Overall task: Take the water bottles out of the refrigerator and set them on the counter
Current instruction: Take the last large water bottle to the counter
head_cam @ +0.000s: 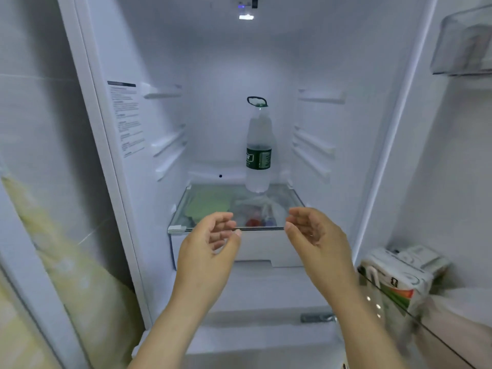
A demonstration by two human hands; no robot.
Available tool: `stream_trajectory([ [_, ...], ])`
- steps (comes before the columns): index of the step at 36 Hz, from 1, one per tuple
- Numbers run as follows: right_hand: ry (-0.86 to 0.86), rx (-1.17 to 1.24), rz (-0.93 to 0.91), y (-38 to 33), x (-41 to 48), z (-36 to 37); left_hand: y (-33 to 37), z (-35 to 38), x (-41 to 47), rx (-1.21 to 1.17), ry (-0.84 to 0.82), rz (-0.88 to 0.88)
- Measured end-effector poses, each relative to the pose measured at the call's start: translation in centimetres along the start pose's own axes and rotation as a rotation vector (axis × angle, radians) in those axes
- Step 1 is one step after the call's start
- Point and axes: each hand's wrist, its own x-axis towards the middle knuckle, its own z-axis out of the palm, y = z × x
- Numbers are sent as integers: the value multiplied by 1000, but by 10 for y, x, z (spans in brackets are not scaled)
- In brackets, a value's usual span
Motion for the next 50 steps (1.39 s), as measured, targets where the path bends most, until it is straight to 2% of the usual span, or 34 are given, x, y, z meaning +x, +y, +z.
stream_trajectory([
  [6,-20,25,55,37,36,20,-28,8,38,8,4,-34],
  [25,95,-90,166,118,147,82,-107,29,205,142,-120,3],
  [36,52,-153,254,158,209,90,-113,67,280,134,-89,-28],
  [45,-9,-225,331,175,248,85,-118,93,344,300,-173,61],
  [50,-58,-298,306,178,267,96,-119,102,364,381,-220,109],
])
